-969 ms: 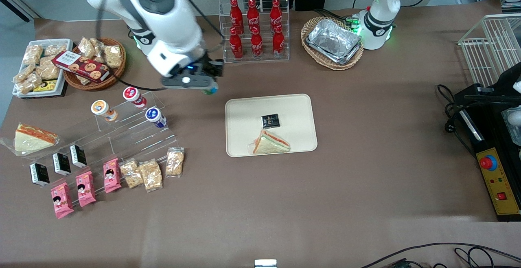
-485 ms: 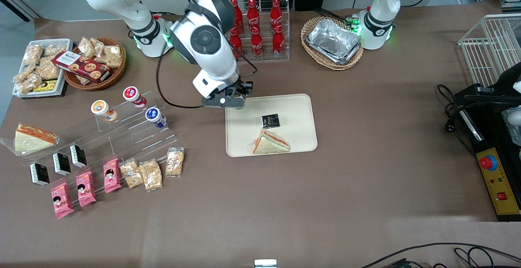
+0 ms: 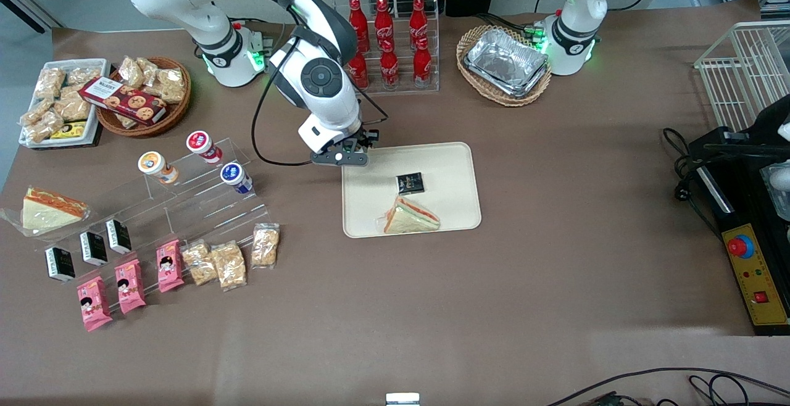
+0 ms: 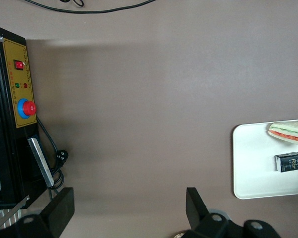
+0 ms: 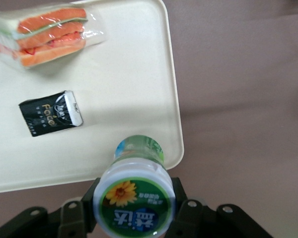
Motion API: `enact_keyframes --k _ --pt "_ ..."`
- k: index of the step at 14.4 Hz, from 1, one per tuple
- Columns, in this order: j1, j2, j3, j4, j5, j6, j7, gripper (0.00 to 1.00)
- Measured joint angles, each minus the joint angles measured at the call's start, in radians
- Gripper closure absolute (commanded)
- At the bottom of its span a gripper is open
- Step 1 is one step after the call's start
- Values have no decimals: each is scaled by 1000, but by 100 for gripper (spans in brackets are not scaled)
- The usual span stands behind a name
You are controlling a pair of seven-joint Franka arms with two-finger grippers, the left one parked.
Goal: Place green gum on tray
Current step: 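Carry the green gum bottle over the cream tray beside the black packet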
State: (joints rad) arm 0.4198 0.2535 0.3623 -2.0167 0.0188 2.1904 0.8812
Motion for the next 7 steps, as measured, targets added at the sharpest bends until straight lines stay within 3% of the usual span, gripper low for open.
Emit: enact_keyframes --k 7 --pt "7 56 0 -76 -1 139 0 100"
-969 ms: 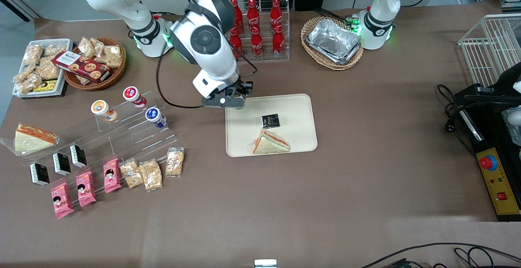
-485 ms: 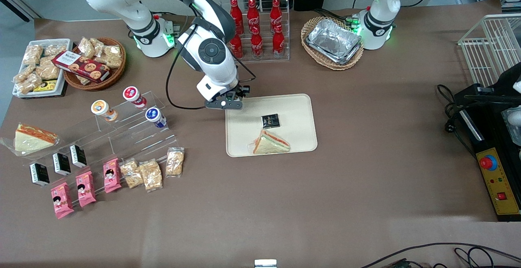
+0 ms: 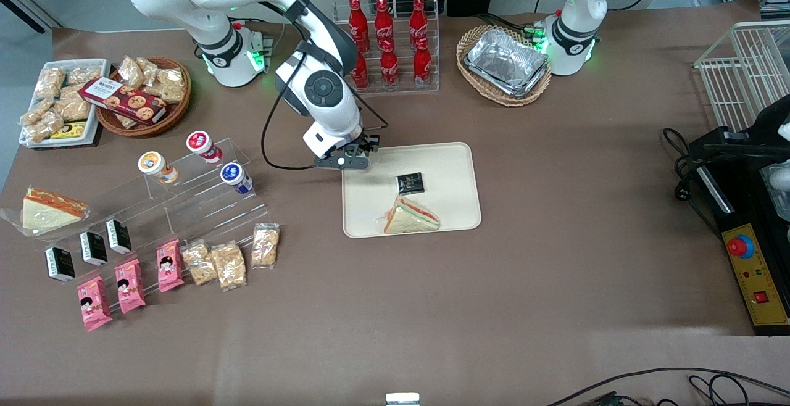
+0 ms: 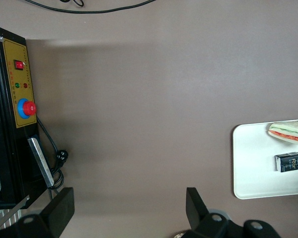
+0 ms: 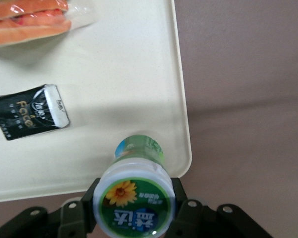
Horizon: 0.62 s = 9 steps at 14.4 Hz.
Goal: Place green gum on tray
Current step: 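Carry the green gum bottle over the cream tray beside the black packet, then lower the bottle onto the tray and open the right gripper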
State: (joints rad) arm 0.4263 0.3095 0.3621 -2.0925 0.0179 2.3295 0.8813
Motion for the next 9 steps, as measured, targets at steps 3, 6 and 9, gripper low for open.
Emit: enact_keyframes --k 3,6,9 --pt "0 37 -1 -22 0 58 0 100" --pt "0 71 -1 -33 0 80 0 99" --pt "0 96 -1 -33 0 91 1 28"
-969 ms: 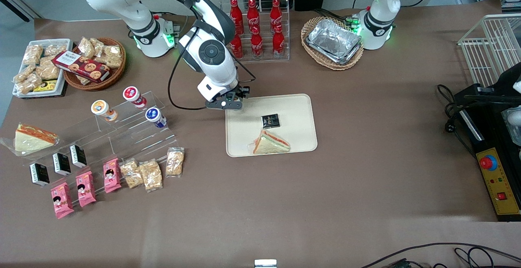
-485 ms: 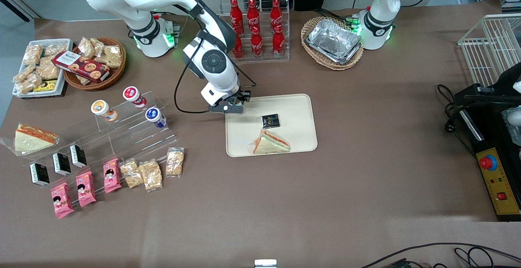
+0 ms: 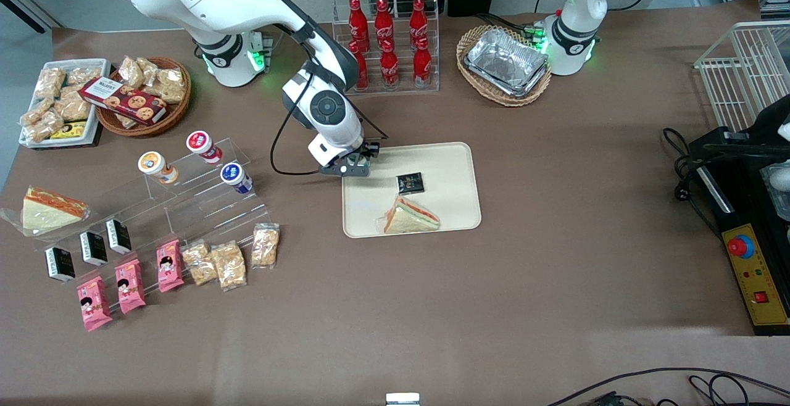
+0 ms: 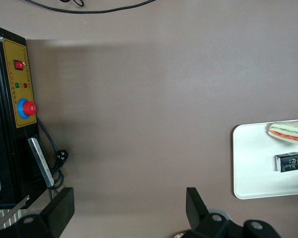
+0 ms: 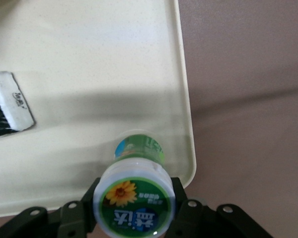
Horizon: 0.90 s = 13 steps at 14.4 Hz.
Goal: Place green gum on tray
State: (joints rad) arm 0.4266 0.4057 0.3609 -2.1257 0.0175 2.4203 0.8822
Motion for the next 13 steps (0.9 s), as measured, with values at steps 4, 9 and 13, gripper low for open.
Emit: enact_keyframes --k 4,9,13 --pt "0 3 1 0 0 1 8 0" --pt "-1 -18 -1 12 0 -1 15 0" --pt "-48 -200 -8 83 -3 -238 10 0"
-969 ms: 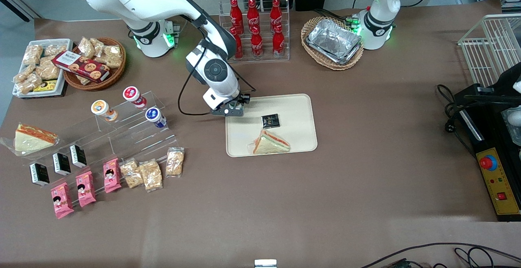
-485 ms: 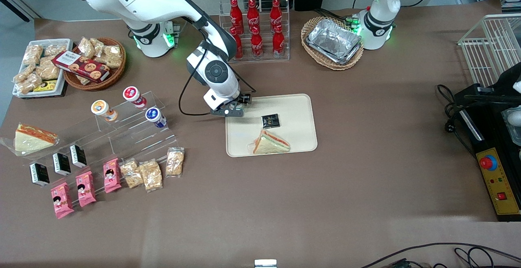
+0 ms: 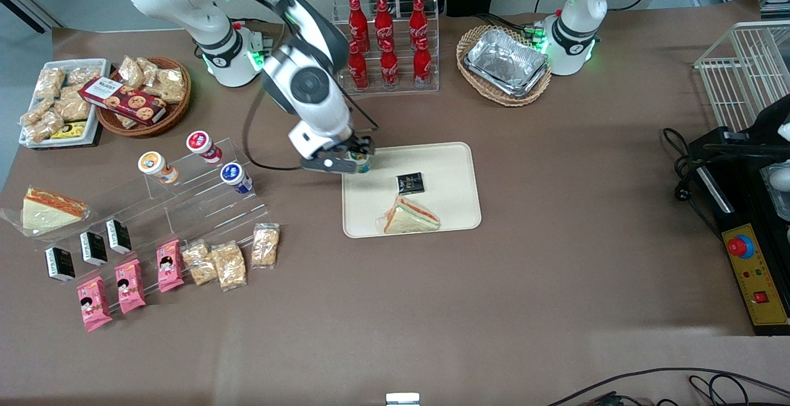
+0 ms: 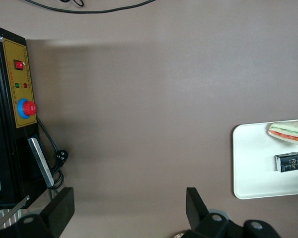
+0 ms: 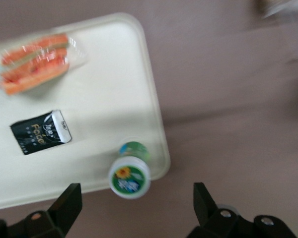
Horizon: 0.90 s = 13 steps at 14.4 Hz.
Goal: Place green gum on tray
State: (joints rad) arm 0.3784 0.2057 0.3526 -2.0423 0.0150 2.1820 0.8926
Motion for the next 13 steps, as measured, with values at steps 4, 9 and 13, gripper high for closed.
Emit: enact_keyframes --k 4,9,13 --pt "-141 -186 -8 133 3 -353 -188 0" --pt "-296 -220 -177 244 7 -517 -604 0" --pt "-308 -223 -368 265 6 -528 -841 0"
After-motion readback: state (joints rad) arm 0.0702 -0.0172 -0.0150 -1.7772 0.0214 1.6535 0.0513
